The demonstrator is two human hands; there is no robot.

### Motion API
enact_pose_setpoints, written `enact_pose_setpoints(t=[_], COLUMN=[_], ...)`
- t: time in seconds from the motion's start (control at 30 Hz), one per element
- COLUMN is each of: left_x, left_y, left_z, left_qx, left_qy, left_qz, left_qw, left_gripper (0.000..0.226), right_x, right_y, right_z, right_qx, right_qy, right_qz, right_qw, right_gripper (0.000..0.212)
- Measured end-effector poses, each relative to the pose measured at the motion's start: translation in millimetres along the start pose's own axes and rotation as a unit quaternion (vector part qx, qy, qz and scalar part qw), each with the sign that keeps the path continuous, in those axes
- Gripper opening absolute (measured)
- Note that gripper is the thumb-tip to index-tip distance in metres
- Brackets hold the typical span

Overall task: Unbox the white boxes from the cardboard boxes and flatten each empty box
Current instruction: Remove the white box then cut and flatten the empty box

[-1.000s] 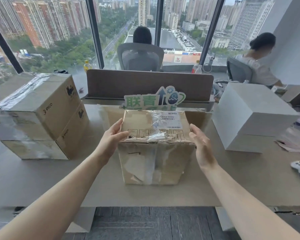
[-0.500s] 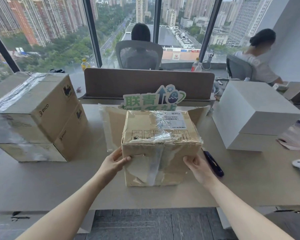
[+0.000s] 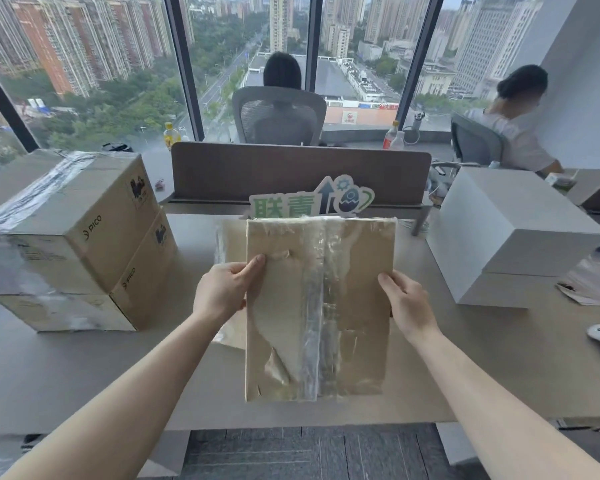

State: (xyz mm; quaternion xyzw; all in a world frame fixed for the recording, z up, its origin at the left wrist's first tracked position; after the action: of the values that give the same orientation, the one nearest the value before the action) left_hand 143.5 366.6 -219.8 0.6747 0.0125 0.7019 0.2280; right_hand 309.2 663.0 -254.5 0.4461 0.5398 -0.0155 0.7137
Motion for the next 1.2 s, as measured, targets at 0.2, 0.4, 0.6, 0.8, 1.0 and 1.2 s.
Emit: enact_pose_setpoints(t=[0.2,0.4,0.6,0.8,1.0,1.2], left_x=[-16,-46,-62,-79,-78,-52], left_y=[-18,-39,-61,-76,-73,-102], left_z=[-35,-67,-83,-93,-108,-124], left_qx=[-0.023,-0.037,-0.022,0.013,0.021,0.013], left_qy=[0.028,0.068,0.112,0.142,0.159,0.061], left_qz=[-0.044,-0.047,-0.081,-0.094,-0.143,-0.257], left_qw=[0.998,0.996,0.990,0.985,0.977,0.964], left_gripper=[0.024,0.018,0.030,0.048,0.080,0.066], right_x=[-7,9,26,46,85,160], right_y=[-9,-33,-55,-69,-68,-16], right_z=[-25,-56,-90,-107,-129,-150], right_qx=[-0.011,-0.074,-0.129,-0.157,-0.183,-0.132], right_qy=[-0.028,-0.071,-0.084,-0.079,-0.087,-0.158], right_qz=[0.065,0.110,0.149,0.124,0.080,0.250], right_qw=[0.997,0.989,0.977,0.977,0.976,0.946], right_gripper=[0.027,0.056,0.058,0.053,0.064,0.043])
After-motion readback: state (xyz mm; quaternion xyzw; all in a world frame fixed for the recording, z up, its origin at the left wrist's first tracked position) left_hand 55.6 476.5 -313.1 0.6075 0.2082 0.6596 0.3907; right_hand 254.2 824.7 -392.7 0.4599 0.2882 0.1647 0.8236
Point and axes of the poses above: each hand's wrist, its own z-axis away from the middle knuckle, its own y-axis out of the back of the hand, x = y × z, the point moved 7 cm from there along -z, towards the middle knuckle, and after that the axes turned 10 degrees about z, right-handed, at the moved point
